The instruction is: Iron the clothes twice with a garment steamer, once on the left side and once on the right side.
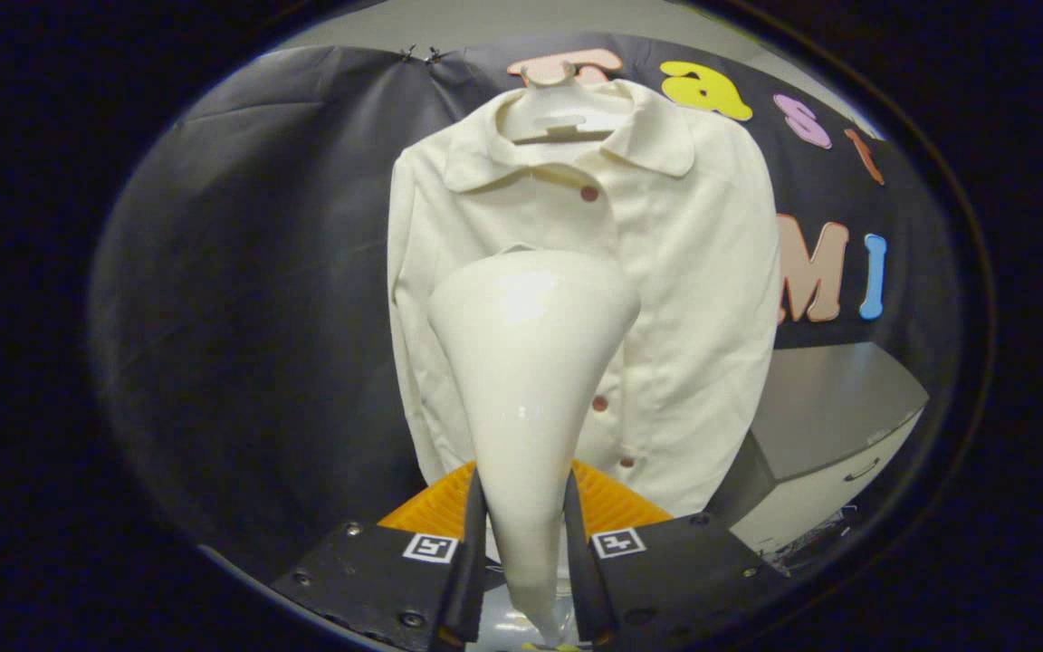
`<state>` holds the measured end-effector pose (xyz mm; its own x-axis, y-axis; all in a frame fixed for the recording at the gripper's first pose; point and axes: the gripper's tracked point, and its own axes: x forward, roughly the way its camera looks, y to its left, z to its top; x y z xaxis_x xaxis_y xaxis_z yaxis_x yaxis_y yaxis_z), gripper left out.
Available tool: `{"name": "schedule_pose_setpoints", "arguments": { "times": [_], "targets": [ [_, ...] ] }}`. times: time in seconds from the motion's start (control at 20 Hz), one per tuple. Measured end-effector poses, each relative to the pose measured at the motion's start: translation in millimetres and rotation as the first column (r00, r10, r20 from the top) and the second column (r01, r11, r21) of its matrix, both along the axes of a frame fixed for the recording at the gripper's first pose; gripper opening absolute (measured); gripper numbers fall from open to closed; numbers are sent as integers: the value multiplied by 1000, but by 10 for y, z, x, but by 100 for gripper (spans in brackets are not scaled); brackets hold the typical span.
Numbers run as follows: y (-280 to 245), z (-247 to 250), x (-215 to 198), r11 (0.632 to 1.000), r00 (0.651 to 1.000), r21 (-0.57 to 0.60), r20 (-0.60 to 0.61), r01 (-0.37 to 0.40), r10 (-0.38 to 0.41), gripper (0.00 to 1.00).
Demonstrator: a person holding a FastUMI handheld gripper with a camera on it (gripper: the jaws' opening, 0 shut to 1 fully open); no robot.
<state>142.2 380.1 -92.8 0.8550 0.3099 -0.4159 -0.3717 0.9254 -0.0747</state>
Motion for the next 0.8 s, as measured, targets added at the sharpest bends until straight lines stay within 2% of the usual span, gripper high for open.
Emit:
{"name": "schedule_pose_setpoints", "arguments": {
  "times": [0.25,0.35,0.45,0.6,0.8],
  "targets": [
    [-358,841,-6,999,994,35,103,32,-36,39],
    [-557,1057,159,998,991,32,122,57,-60,39],
    [-727,1200,318,995,989,41,120,86,-90,39],
    [-833,1337,542,996,990,28,108,89,-92,39],
    [-812,1280,743,996,994,10,66,85,-85,39]
  ]
}}
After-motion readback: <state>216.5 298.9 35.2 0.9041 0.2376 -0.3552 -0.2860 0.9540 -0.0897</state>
